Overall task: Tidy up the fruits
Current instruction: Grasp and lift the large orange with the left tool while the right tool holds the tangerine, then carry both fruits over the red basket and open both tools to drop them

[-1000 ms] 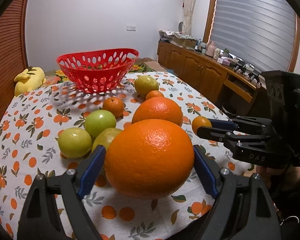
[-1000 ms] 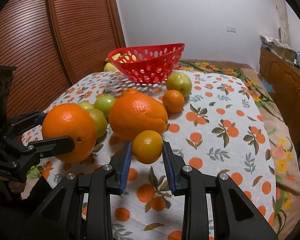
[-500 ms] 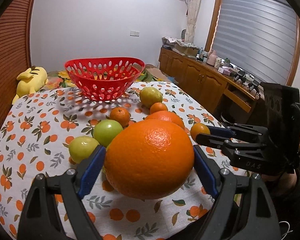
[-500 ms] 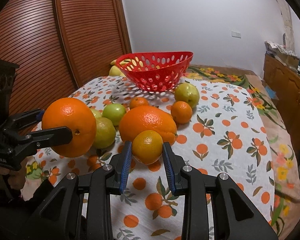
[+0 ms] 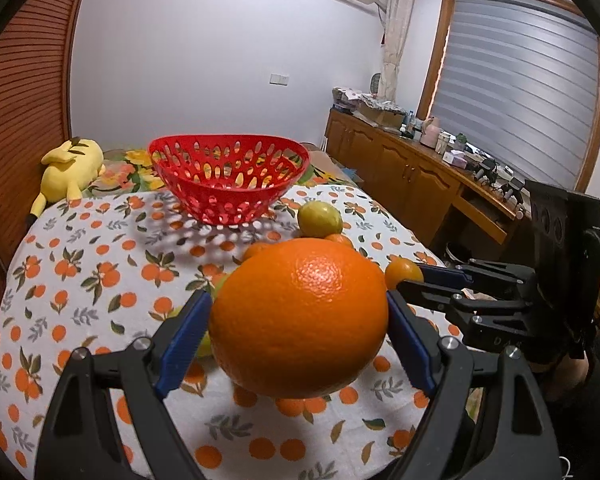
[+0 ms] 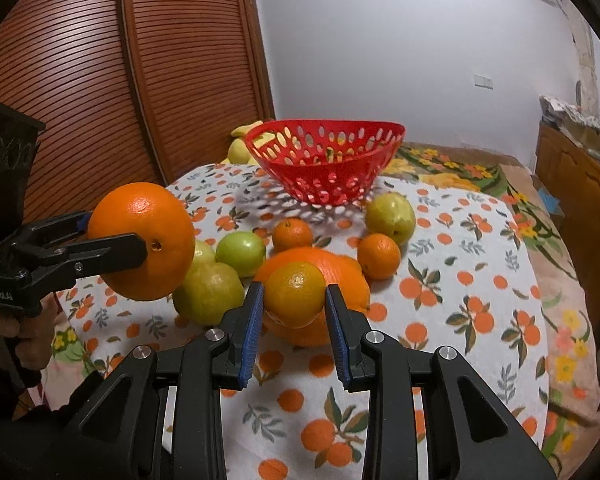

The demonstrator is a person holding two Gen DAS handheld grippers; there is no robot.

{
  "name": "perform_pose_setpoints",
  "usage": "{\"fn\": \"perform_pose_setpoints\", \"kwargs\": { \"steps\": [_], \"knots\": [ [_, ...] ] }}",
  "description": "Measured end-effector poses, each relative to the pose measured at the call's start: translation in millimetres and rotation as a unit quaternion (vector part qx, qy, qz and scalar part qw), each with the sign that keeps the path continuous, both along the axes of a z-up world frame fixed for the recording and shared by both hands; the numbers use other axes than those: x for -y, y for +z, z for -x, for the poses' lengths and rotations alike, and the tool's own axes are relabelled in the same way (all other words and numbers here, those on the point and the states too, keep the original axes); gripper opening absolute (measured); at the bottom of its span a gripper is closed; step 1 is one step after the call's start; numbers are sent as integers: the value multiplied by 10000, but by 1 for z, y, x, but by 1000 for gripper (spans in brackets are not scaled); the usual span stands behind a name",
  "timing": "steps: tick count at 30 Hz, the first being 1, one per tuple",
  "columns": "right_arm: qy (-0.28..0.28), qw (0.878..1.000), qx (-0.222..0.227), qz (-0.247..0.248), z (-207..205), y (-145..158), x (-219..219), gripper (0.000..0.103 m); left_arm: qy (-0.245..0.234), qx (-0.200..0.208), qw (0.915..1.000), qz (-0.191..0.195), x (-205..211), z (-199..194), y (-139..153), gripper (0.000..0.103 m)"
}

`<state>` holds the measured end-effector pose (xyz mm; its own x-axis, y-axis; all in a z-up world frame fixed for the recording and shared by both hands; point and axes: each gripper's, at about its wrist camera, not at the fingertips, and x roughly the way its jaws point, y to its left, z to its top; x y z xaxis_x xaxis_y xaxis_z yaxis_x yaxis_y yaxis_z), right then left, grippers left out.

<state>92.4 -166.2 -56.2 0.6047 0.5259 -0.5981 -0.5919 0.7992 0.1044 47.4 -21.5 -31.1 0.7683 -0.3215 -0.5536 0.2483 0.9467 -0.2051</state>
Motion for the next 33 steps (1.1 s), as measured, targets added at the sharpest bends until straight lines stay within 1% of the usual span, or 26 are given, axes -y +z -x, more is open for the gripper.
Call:
{"fn": "perform_pose_setpoints", "kwargs": {
  "steps": [7, 12, 17, 23, 27, 30, 33],
  "knots": [
    [88, 9999, 117, -29, -17, 6, -15, 30, 9, 106, 9999, -27, -8, -23, 11, 85],
    [117, 9998, 147, 27, -38, 8, -24, 30, 68, 176, 9998, -71, -18, -44, 19, 85],
    [132, 9995, 268, 101, -63, 21, -30, 30, 132, 225, 9996, -60, -28, -69, 26, 85],
    [128, 9990, 392, 188, -99, 36, -35, 30, 119, 284, 9994, -143, -32, -105, 36, 85],
    [134, 9987, 434, 213, -123, 43, -37, 30, 111, 203, 9994, -246, -30, -139, 38, 85],
    [174, 9989, 398, 146, -139, 44, -37, 30, 82, 150, 9996, -232, -30, -159, 38, 85],
    [219, 9990, 340, 186, -156, 41, -40, 30, 87, 94, 9995, -289, -27, -177, 37, 85]
  ]
}}
